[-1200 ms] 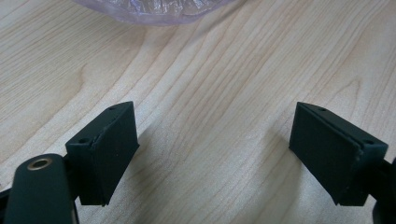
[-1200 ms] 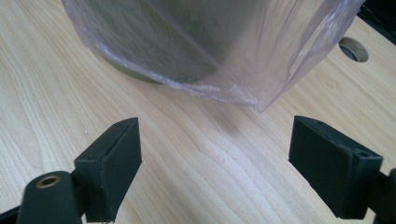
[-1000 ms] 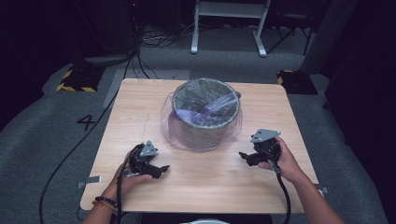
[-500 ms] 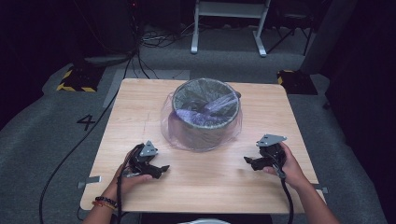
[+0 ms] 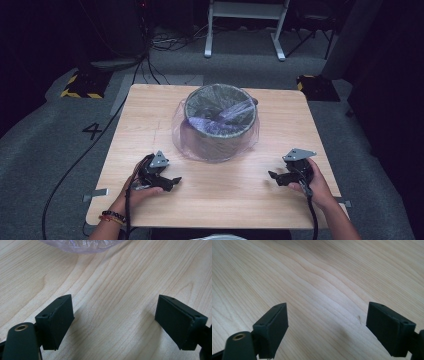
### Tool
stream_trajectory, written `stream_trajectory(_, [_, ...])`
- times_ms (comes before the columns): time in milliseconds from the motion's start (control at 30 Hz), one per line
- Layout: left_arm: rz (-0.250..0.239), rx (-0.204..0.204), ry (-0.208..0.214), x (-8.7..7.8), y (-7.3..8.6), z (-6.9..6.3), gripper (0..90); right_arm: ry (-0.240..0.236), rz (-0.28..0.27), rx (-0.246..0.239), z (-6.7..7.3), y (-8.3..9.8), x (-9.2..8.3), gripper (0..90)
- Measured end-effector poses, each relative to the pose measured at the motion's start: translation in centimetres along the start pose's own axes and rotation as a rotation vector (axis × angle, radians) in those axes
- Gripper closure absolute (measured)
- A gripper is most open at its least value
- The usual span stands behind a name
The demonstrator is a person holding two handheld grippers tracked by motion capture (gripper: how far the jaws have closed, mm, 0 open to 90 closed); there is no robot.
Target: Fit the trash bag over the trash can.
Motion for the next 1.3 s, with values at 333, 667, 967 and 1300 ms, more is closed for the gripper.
stream_trajectory(333, [0.0, 0.0, 0.0, 0.0, 0.0, 0.0, 15.0, 0.024, -0.007, 0.07, -1.7, 1.7, -0.6, 18.2])
stream_trajectory(667, [0.0, -0.001, 0.001, 0.0, 0.0, 0.0, 15.0, 0.059, -0.01, 0.128, -3.2, 3.5, -1.4, 18.2])
stream_trajectory(967, [0.0, 0.0, 0.001, 0.0, 0.0, 0.0, 15.0, 0.078, -0.032, 0.195, -4.7, 5.3, -2.0, 15.5])
stream_trajectory(1300, [-0.001, 0.002, 0.003, 0.0, 0.0, 0.0, 14.9, 0.092, -0.088, 0.228, -5.7, 6.1, -2.4, 14.2])
Point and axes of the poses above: each handheld gripper's, and its own axes: x roughly forward along the jaws, y roughly out of its underside, z roughly to its left, the point moved 7 cm from there along x, roughly forward along the jaws, and after that the axes turned 8 degrees about x, right-handed, at the moved point
